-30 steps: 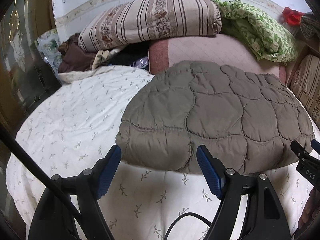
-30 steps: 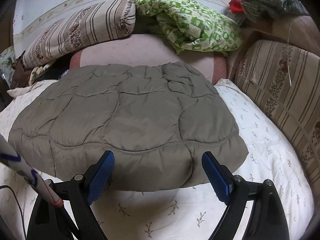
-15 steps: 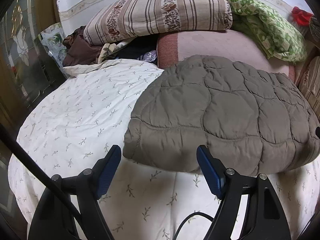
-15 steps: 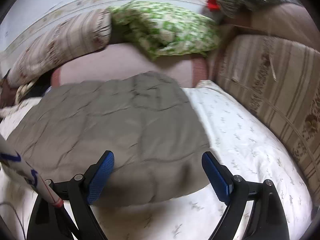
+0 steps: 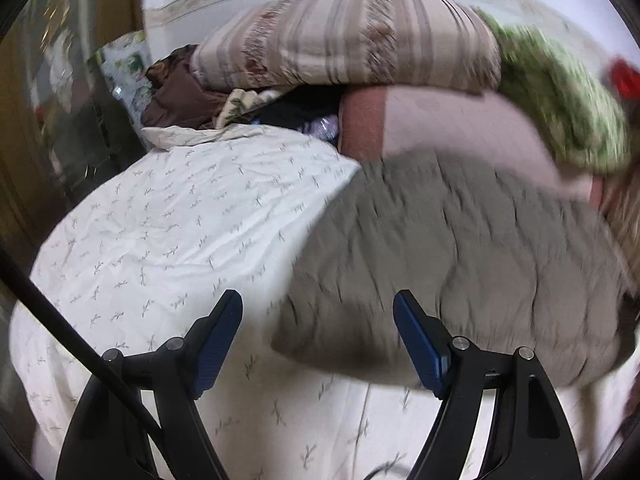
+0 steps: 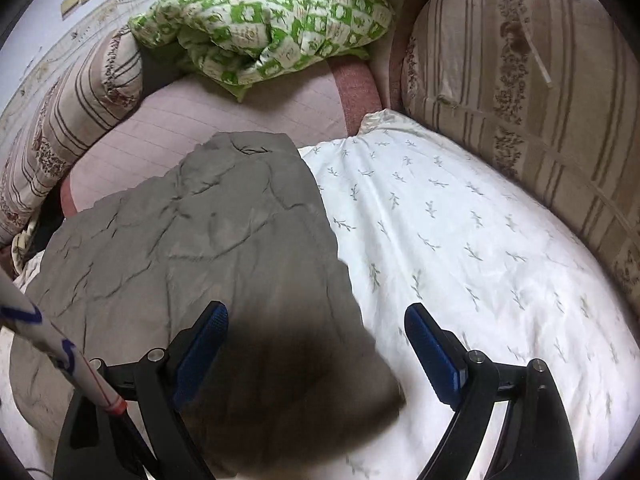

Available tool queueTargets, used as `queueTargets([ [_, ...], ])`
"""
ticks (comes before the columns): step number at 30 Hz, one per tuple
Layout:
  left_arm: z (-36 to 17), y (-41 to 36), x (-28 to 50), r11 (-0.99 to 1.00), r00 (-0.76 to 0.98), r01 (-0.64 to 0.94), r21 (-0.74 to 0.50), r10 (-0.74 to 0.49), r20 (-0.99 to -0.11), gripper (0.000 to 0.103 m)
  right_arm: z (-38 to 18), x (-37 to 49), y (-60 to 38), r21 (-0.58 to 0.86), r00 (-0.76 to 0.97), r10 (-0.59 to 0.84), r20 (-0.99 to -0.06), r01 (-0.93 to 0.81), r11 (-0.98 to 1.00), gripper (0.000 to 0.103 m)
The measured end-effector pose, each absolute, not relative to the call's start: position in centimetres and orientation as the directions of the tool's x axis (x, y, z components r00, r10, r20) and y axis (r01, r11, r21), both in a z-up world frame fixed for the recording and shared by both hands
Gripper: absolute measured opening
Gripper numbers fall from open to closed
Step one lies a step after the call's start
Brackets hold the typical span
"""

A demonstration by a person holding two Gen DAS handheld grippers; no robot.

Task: Fold large clothes
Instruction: 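Move the right tool to the bundle edge and grasp it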

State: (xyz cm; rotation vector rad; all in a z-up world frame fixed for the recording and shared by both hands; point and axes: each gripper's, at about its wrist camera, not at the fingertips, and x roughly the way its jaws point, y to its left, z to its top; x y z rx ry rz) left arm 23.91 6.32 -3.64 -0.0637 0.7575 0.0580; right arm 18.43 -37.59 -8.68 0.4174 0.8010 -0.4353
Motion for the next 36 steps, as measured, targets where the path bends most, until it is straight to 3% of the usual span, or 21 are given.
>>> queueTargets([
  [6, -4.3, 11.1, 30.1, 0.955, 0.643, -0.099, -0.279, -0.152, -0.75, 0.08, -10.5, 20.7, -40.5, 0.294, 0.615, -0.076, -0.785, 0.478, 0.828, 0.1],
  [10, -8.8, 11.9, 34.2, 0.942, 0.557, -0.034, -0.334, -0.26, -0.789, 0.08, -12.3, 21.6, -41.8, 0.363, 0.602, 0.011, -0.799, 0.467, 0.807, 0.103],
  [14, -13.4, 12.1, 36.3, 0.869, 0.444, -0.021, -0.495, -0.435, -0.783, 0.081, -13.6, 22.3, -42.7, 0.436, 0.593, 0.107, -0.798, 0.447, 0.781, 0.103],
  [23, -16.4, 12.3, 38.6, 0.8, 0.366, 0.008, -0.599, -0.56, -0.743, 0.097, -17.4, 23.3, -44.7, 0.666, 0.589, 0.391, -0.707, 0.37, 0.648, 0.103],
  [29, -16.4, 10.4, 39.1, 0.776, 0.323, 0.115, -0.621, -0.62, -0.715, 0.099, -17.7, 23.7, -44.2, 0.69, 0.591, 0.433, -0.681, 0.318, 0.65, 0.103],
  [31, -15.4, 8.2, 38.4, 0.753, 0.293, 0.186, -0.631, -0.656, -0.696, 0.09, -17.7, 24.0, -43.6, 0.709, 0.606, 0.444, -0.659, 0.306, 0.635, 0.1],
  [33, -13.4, 6.1, 37.3, 0.824, 0.353, 0.239, -0.513, -0.566, -0.745, 0.08, -17.2, 24.3, -42.6, 0.71, 0.611, 0.444, -0.655, 0.297, 0.639, 0.085],
  [34, -12.5, 5.7, 36.9, 0.839, 0.372, 0.239, -0.489, -0.545, -0.752, 0.07, -16.7, 24.4, -42.1, 0.698, 0.615, 0.427, -0.663, 0.303, 0.649, 0.081],
  [36, -11.2, 6.1, 36.4, 0.833, 0.387, 0.219, -0.508, -0.552, -0.739, 0.058, -15.9, 24.2, -41.9, 0.701, 0.628, 0.419, -0.656, 0.301, 0.646, 0.064],
])
